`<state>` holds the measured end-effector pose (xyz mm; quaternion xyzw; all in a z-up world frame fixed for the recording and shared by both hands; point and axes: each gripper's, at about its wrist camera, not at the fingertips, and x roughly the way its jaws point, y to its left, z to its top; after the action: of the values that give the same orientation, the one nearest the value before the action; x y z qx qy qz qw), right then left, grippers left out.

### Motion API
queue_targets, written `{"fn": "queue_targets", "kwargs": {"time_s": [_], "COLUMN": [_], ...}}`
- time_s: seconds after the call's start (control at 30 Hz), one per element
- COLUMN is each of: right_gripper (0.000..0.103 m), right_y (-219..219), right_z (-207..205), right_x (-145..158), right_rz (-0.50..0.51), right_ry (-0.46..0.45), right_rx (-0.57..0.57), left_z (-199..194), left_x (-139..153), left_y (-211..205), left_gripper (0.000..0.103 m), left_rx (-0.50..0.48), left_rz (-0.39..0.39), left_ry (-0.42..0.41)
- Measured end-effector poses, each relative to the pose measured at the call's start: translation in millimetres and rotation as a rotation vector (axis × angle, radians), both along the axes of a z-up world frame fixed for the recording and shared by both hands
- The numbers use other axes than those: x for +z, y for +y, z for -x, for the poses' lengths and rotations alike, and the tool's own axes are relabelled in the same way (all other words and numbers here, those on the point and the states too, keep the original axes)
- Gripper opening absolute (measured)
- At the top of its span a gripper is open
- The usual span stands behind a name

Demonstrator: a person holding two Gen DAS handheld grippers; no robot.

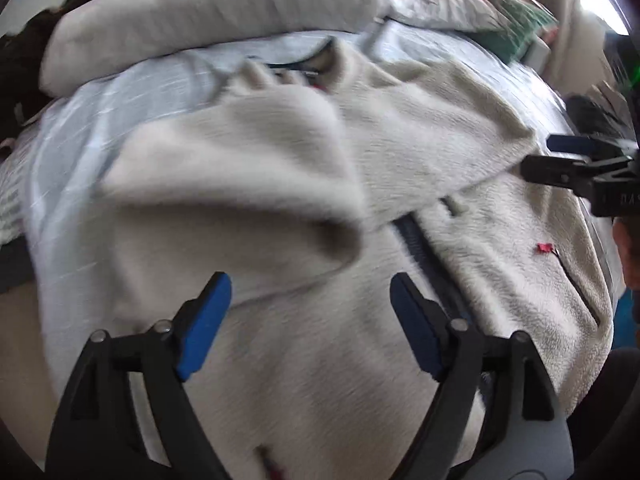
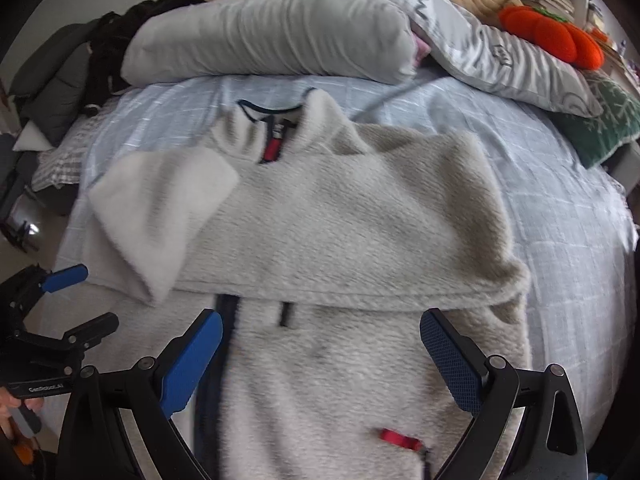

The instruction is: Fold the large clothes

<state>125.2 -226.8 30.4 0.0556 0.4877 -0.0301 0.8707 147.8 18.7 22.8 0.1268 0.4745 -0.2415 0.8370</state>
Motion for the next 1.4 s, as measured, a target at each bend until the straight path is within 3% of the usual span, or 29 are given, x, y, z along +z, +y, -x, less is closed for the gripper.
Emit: {"fn": "queue_targets", "kwargs": {"time_s": [0.17, 0.33, 0.47, 0.57, 0.63, 0.67, 0.73, 0.77, 0.83, 1.03, 1.2, 1.27, 1.33, 1.4], "right_gripper": [0.101, 0.101, 0.093, 0.080, 0.058, 0.053, 0.025, 0.016, 0.012, 0.011, 0.013, 0.022, 0.042, 0.055], "right_y": [45.9, 109.7, 165.0, 189.3, 202.6, 204.8, 208.3, 208.7, 205.4, 149.1, 63.9, 30.3, 3.9, -23.3], "right_z": [-20.5, -50.5, -78.4, -97.6, -112.0, -114.4, -124.1, -128.4, -129.5, -106.5, -78.8, -65.3, -51.8, -37.8], "right_x": [10.5, 16.7, 12.8, 0.6, -12.4, -17.0, -29.3, -35.4, -34.1, 11.3, 17.2, 2.2, -9.9, -18.8], "right_rz": [-0.057, 0.002, 0.052, 0.097, 0.121, 0.124, 0.122, 0.124, 0.140, 0.105, 0.008, -0.039, -0.081, -0.145], "right_ry": [-0.014, -0.050, -0.078, -0.058, -0.021, -0.010, 0.011, 0.015, -0.016, -0.133, -0.104, -0.056, -0.024, -0.008], "right_rx": [0.109, 0.253, 0.373, 0.414, 0.428, 0.433, 0.440, 0.440, 0.425, 0.290, 0.138, 0.089, 0.038, -0.007], "left_z": [-27.3, -46.7, -55.5, -59.6, -61.5, -61.8, -62.3, -61.9, -61.1, -56.1, -53.9, -53.2, -52.7, -52.0], "left_x": [-14.1, -32.4, -37.0, -37.8, -38.0, -38.1, -38.2, -37.8, -35.9, -26.5, -30.1, -33.9, -36.5, -37.2], "left_y": [49.8, 81.8, 100.5, 105.6, 109.1, 109.8, 111.6, 112.5, 113.4, 110.1, 97.3, 90.8, 85.6, 80.9], "left_gripper": [0.083, 0.083, 0.083, 0.083, 0.083, 0.083, 0.083, 0.083, 0.083, 0.083, 0.081, 0.080, 0.080, 0.080], "left_rx": [0.192, 0.322, 0.375, 0.393, 0.401, 0.404, 0.409, 0.412, 0.411, 0.371, 0.317, 0.290, 0.275, 0.264], "left_rz": [-0.014, -0.077, -0.015, -0.001, 0.008, 0.013, 0.028, 0.041, 0.052, 0.125, 0.141, 0.128, 0.116, 0.106], "left_ry": [0.021, 0.043, 0.080, 0.087, 0.085, 0.087, 0.092, 0.089, 0.076, -0.016, -0.022, -0.009, -0.001, -0.001]}}
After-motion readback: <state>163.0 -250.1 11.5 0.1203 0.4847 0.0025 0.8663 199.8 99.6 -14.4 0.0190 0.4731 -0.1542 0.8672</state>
